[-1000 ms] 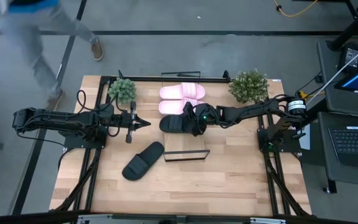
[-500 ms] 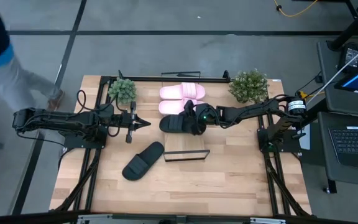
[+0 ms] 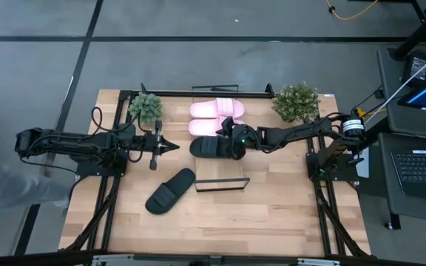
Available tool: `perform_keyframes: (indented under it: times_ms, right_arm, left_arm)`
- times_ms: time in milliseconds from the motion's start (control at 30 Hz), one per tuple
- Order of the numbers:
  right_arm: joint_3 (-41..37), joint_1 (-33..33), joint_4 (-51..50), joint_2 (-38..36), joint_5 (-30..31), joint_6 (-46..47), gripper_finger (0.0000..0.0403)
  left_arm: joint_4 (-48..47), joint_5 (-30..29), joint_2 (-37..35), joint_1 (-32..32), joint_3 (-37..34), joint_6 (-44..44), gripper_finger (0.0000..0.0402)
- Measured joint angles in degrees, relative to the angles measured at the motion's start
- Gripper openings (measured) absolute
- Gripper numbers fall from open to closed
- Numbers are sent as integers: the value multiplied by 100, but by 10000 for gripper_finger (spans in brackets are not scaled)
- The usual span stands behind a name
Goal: Pick and place slides into the shelf
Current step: Put the right black slides on the shelf
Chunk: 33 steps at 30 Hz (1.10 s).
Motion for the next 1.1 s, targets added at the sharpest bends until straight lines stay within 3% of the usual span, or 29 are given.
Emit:
perform_keyframes:
  times_ms: [167,400,1100]
  right_arm:
    - [0,145,-6,-7,56,2,197]
    - [0,258,-13,-7,634,-7,197]
    - [0,252,9,-7,637,-368,197]
  left_arm:
    - [-7,1,-1,-2,0,0,0]
    - [-148,-1,1,-2,0,0,0]
    - [-208,-1,1,-1,0,0,0]
